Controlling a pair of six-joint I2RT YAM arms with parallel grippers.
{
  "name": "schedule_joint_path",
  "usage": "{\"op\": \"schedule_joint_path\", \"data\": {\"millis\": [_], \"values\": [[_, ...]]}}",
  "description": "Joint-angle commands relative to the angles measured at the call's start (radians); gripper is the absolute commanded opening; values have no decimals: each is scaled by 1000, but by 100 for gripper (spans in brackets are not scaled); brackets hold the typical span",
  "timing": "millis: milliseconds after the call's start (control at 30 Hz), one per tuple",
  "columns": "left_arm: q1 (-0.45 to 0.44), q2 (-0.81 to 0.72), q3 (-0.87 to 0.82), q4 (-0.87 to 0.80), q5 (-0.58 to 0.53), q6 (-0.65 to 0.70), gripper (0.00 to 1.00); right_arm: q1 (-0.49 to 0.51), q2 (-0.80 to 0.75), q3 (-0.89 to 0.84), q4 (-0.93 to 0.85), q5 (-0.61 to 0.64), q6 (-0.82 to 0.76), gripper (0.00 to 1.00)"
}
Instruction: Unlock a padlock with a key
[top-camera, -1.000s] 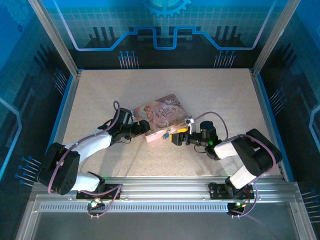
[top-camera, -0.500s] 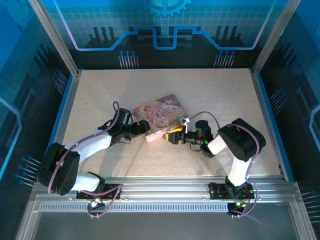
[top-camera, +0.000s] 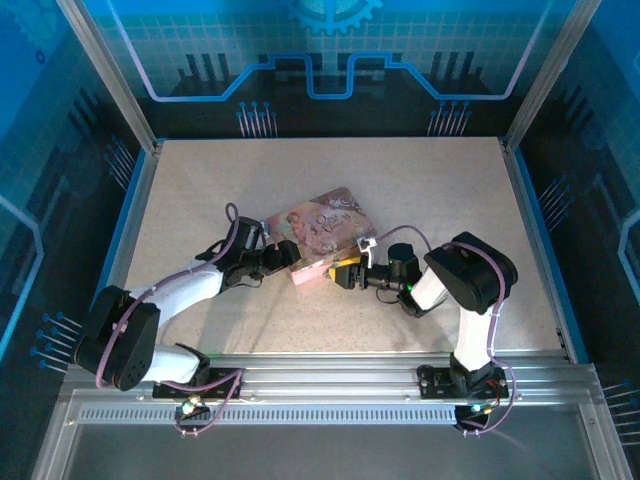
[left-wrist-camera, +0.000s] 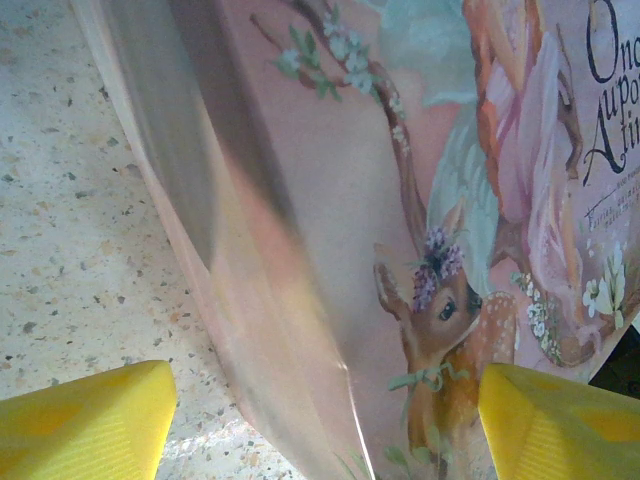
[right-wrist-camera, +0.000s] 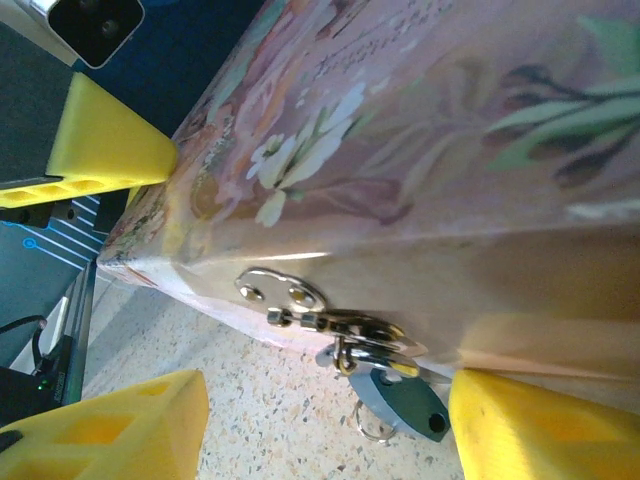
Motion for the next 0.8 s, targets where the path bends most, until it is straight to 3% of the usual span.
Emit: {"op": "schedule_joint_path", "data": {"millis": [0,767], "values": [[-11,12,-33,-35,4,-19,80,18,10,5,102,-23,-13,65],[-16,7,-47,-20,2,-33,80,34,-5,-5,141,-71,-44,48]]}}
